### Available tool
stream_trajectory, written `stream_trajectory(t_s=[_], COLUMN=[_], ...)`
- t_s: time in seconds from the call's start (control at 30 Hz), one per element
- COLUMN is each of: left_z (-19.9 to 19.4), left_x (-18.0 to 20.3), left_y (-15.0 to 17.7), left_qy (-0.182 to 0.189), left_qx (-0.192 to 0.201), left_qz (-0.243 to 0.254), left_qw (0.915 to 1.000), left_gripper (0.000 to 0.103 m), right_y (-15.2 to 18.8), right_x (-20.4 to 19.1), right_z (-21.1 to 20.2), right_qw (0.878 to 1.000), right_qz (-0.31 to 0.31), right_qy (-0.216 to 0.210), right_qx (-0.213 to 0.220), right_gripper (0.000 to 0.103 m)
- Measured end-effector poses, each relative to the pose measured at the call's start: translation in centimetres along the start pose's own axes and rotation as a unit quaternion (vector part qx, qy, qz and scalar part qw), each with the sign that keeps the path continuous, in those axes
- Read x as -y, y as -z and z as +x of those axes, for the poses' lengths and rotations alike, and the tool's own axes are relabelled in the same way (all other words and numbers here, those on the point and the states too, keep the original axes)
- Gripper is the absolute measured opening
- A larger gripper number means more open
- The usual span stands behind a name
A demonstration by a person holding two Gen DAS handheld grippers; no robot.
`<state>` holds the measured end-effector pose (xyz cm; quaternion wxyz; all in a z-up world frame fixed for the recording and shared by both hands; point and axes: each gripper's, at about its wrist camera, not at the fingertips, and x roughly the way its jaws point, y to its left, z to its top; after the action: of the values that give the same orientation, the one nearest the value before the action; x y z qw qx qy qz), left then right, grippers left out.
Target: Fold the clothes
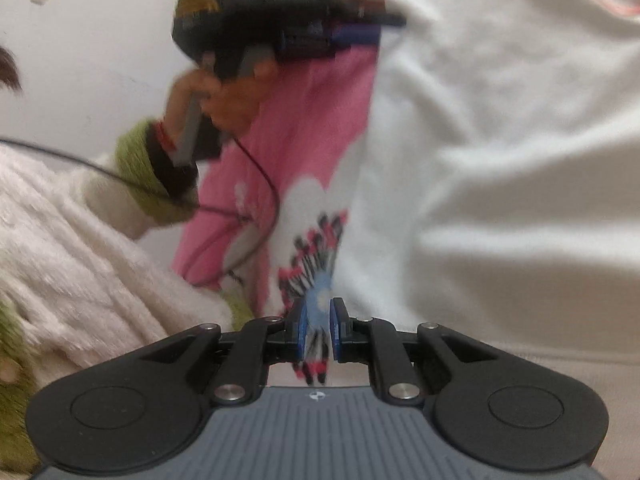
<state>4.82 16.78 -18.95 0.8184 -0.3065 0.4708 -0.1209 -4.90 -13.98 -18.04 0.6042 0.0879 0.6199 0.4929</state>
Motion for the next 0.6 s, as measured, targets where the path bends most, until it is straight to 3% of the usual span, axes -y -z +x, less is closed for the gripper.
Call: stream_trajectory(t_s=[0.07,0.2,0.33,0.4,0.43,0.6], left_z=[-0.2,-1.9,-1.2,-2.0,-2.7,-5.4], left_x=[0.3,0.5,0.5,1.0,1.3,3.2], left_y=[0.3,0.8,0.8,1.0,1.2,2.9], left_qy=[-0.013,-0.032,-0.039,-0.040,-0.043,-0.037], left_qx=[0.006,0.022,0.013,0.013,0.017,0.031], left_qz=[-0.005,0.014,0.033,0.050,0.061,0.122], left_qw=[0.9999,0.9992,0.9986,0.9978,0.9970,0.9914], left_gripper=[0.003,0.002,0.006,0.016,0.022,0.028], right_y=[0.5,1.6,2.3,2.4,2.4,1.9], right_x=[-0.2,-1.0,0.1,0.2,-0.1,-0.1], right_z=[0.4,-0.5,0.1,-0.7,-1.5,-7.3], right_qw=[1.000,0.999,1.000,0.999,0.999,0.992], right_qz=[0.005,0.004,0.013,0.022,0.016,0.022], right_qy=[-0.011,-0.050,-0.011,-0.028,-0.033,-0.005], right_qx=[-0.010,0.000,-0.020,-0.015,-0.004,0.124], right_gripper=[0.014,0.014,0.010,0.014,0.014,0.014])
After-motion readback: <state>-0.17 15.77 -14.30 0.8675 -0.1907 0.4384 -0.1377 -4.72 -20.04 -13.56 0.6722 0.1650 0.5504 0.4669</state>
